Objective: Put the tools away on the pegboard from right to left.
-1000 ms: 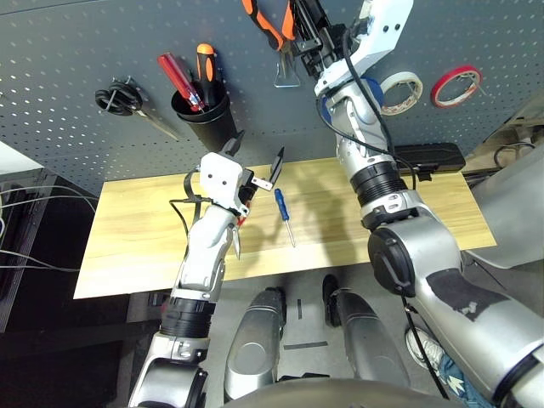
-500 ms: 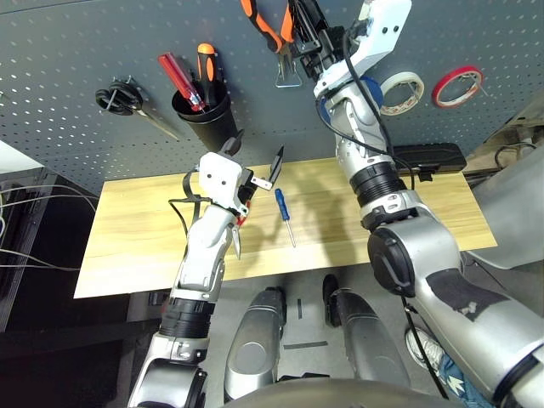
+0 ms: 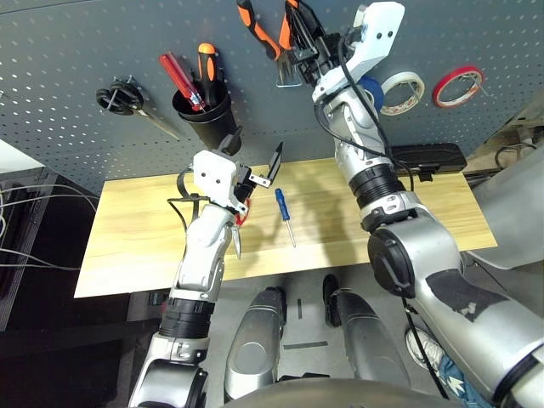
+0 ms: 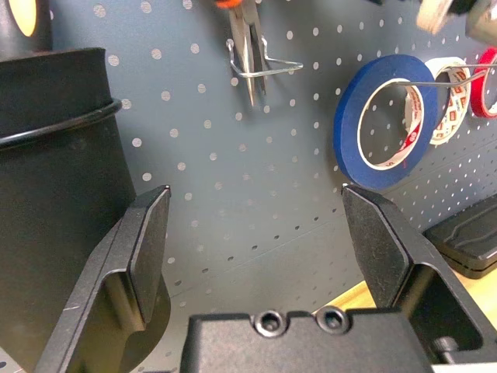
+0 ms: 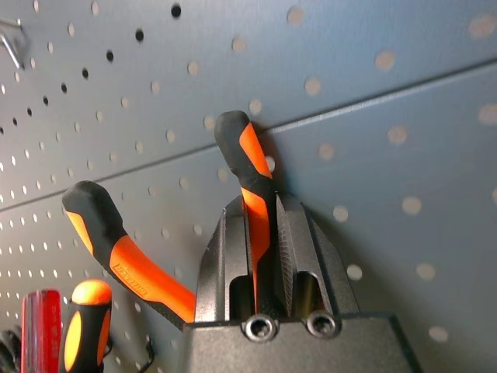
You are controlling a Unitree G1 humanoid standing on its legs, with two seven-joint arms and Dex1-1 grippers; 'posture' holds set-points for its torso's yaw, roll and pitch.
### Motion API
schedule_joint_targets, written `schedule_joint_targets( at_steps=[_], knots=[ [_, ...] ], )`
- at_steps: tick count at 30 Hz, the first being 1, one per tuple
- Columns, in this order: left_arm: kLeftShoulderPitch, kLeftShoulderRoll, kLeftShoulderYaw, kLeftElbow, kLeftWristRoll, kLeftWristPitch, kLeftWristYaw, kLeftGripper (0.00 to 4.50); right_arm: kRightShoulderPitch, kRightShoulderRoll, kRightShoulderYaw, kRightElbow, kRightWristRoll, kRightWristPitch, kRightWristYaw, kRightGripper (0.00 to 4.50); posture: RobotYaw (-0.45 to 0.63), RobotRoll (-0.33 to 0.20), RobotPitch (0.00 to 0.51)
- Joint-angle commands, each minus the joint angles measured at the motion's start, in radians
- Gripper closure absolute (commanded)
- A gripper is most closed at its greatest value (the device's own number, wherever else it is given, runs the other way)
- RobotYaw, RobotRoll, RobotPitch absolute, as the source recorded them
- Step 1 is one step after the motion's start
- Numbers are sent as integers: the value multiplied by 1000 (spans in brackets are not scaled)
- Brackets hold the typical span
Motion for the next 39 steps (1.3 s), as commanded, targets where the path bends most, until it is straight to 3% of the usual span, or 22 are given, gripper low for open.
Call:
schedule_joint_targets(
  at_steps=[1, 13, 21, 25, 32, 39],
  knots=[
    [16, 1, 3, -11, -1, -1, -5, 0, 22, 29, 2, 14, -8, -14, -2, 4247, 261, 0, 243],
    [9, 4, -1, 6, 5, 1, -8, 0, 57, 15, -1, 11, -33, -26, -26, 4247, 250, 0, 240],
    [-3, 7, -1, 23, 7, -2, -17, 0, 89, 12, 17, -88, -26, -7, -21, 1532, 246, 0, 238],
    [0, 10, -1, 25, 10, -2, -20, 0, 188, -1, 46, -271, -14, 66, -10, 99, 241, 0, 238],
    [8, 21, -27, 49, 21, -5, -52, 0, 471, -104, 126, -645, -25, 259, 21, 41, 213, 0, 240],
    [-9, 27, -61, 103, 28, -4, -95, 0, 584, -211, 128, -730, -23, 360, 45, 41, 188, 0, 240]
  ],
)
